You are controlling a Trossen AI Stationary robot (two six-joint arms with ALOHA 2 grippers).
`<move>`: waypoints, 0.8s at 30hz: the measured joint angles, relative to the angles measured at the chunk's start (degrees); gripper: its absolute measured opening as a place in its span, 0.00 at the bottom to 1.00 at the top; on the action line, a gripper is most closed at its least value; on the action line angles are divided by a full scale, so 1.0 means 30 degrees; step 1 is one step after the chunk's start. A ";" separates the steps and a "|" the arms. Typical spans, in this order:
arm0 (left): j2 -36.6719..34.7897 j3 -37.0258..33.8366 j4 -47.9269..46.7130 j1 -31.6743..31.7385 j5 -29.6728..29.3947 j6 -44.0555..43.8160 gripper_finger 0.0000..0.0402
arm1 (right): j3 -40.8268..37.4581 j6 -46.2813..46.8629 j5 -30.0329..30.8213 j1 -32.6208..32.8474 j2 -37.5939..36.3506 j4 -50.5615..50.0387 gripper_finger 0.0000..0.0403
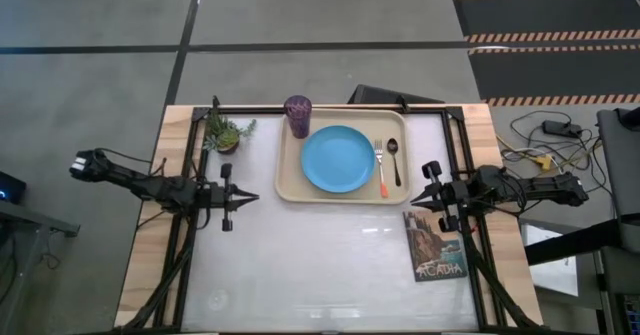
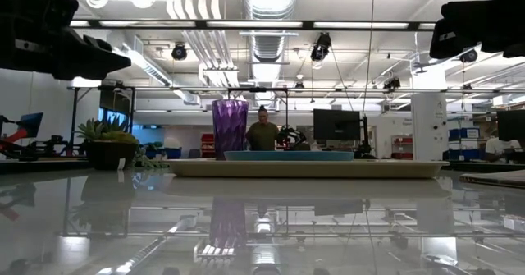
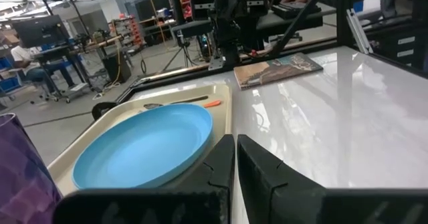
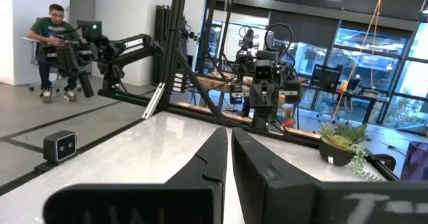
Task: Pick and place plate/cup/fork/spoon on tray
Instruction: Return to Home Position
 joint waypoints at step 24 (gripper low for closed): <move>0.0700 0.0000 0.0006 0.0000 0.0000 0.0001 0.00 | 0.0000 0.0000 0.0002 0.0000 0.0006 0.0000 0.03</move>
